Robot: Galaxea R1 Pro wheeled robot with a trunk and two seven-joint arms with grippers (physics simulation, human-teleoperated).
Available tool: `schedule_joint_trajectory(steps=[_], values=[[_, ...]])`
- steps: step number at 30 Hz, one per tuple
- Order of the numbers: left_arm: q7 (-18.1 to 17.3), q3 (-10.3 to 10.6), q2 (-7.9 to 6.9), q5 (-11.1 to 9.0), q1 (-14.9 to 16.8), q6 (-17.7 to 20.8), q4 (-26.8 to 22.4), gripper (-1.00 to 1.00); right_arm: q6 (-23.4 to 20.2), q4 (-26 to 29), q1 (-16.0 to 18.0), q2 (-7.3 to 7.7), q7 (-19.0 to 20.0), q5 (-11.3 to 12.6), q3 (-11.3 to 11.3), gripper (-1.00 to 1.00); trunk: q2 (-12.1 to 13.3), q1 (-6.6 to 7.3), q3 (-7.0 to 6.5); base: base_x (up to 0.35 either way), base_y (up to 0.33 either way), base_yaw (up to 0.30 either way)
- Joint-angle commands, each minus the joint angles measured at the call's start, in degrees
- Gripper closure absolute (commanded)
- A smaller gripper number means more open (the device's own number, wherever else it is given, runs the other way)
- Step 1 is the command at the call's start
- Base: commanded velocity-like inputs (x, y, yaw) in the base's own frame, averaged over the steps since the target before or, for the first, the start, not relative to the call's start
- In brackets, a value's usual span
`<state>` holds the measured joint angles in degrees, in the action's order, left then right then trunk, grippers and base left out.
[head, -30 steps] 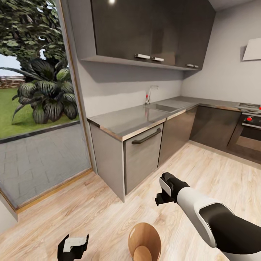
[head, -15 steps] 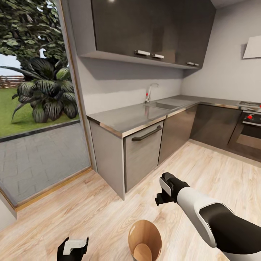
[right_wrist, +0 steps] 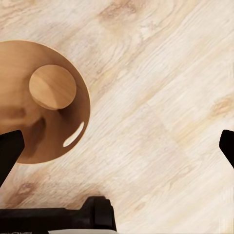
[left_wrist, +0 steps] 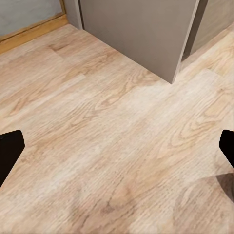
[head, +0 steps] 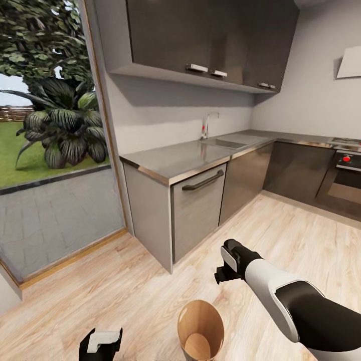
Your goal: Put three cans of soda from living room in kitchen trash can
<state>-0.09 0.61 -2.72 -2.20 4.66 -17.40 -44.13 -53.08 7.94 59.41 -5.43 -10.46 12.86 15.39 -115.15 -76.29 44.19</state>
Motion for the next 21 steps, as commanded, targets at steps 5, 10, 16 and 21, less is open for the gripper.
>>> schedule_joint_trajectory(steps=[5,10,16,21], values=[[0.0,0.0,0.00,0.0,0.0,0.0,0.0,-1.00,0.1,0.0,0.0,-0.09,0.0,0.0,0.1,-1.00,-2.0,-1.10,0.90,0.000,0.000,0.000],[0.0,0.0,0.00,0.1,0.0,0.0,0.0,-1.00,0.1,0.0,0.0,-0.01,0.0,0.0,0.1,-1.00,-4.0,-2.20,1.80,0.000,0.000,0.000],[0.0,0.0,0.00,0.2,0.0,0.0,0.0,-1.00,0.1,0.0,0.0,-0.02,0.0,0.0,0.9,-1.00,-6.4,-3.52,2.88,0.000,0.000,0.000],[0.0,0.0,0.00,0.2,0.0,0.0,0.0,-1.00,0.1,0.0,0.0,-0.02,0.0,0.0,1.5,-1.00,-8.4,-4.62,3.77,0.000,0.000,0.000]])
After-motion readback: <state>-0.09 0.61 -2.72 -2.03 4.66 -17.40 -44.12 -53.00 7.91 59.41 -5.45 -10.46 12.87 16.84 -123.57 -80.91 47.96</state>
